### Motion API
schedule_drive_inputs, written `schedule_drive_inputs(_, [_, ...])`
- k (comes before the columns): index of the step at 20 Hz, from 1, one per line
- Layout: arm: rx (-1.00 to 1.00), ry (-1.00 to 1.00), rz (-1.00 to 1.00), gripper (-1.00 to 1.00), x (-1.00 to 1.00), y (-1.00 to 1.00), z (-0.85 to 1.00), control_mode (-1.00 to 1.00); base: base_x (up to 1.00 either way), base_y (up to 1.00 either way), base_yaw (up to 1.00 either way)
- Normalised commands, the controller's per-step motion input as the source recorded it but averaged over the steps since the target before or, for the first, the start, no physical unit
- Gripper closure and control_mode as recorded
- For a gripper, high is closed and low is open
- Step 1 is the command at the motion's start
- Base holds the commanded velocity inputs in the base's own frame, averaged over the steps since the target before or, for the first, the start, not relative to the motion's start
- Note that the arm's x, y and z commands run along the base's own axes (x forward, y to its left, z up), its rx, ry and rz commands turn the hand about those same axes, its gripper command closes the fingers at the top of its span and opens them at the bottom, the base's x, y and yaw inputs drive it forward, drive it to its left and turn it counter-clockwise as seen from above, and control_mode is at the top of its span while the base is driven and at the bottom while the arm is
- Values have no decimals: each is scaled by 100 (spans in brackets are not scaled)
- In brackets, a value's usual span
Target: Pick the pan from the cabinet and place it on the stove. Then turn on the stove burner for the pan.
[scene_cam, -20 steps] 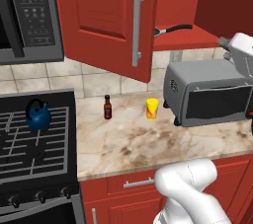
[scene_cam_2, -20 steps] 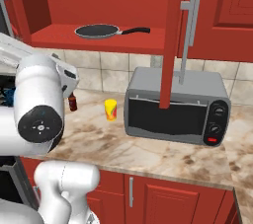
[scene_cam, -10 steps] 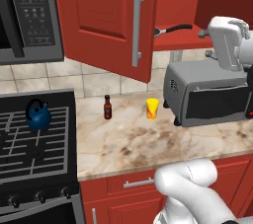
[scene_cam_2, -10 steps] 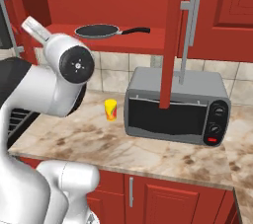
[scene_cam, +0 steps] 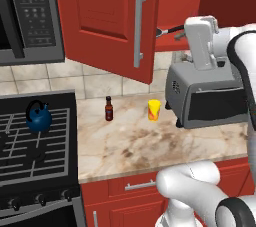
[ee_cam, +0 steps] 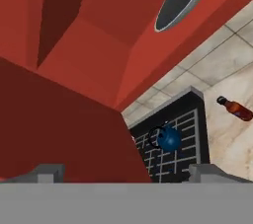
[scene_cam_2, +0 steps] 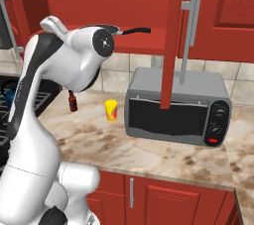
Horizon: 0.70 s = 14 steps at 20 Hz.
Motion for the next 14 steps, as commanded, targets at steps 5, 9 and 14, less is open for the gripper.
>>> schedule_drive_inputs(5, [8, 14, 13, -100, 60, 47, -36, -100, 0, 0, 0])
schedule_drive_inputs(9, [6, 10, 14, -100, 25, 59, -17, -100, 0, 0, 0])
schedule_drive_inputs(14, [1, 5, 15, -100, -2, 71, -4, -100, 0, 0, 0])
